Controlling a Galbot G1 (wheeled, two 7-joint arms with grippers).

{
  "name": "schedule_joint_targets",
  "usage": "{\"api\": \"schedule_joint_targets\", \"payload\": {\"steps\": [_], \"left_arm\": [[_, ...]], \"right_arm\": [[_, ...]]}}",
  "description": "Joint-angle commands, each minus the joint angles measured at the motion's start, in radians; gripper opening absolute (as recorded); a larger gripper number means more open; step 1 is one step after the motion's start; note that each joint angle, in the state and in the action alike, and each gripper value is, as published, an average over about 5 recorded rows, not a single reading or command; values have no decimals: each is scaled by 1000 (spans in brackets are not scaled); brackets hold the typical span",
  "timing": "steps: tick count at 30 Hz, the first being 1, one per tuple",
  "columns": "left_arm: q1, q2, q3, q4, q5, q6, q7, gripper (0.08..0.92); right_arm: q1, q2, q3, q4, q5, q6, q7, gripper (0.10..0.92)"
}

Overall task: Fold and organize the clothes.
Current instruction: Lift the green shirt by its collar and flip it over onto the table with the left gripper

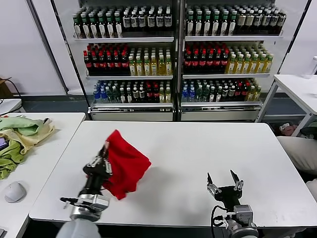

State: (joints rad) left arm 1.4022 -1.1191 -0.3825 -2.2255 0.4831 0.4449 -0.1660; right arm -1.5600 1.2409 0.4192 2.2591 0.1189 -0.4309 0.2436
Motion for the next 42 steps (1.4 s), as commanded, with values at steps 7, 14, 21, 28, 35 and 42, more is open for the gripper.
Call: {"api": "schedule_joint_targets", "payload": {"steps": [7,14,21,28,35,42], "left_arm": [[28,3,-546,125,191,-133,276,123],[150,-199,124,110,146,-118,45,123],[15,-344,302,137,44,15,-134,123],[-130,-438,272,171,-136,83,-206,123],[-234,-440,240,196,-407,121,-259,123],[-237,-377,273,99,-906,139,-267,239]], "right_arm": [[-7,2,11,4,2,2,-1,823],[-16,9,15,-3,-1,3,0,823],[-17,10,8,-6,-2,4,-1,823],[-6,7,0,-10,-2,4,-2,823],[-7,0,10,-2,1,3,-3,823],[11,-3,15,-8,5,-2,-3,823]]}}
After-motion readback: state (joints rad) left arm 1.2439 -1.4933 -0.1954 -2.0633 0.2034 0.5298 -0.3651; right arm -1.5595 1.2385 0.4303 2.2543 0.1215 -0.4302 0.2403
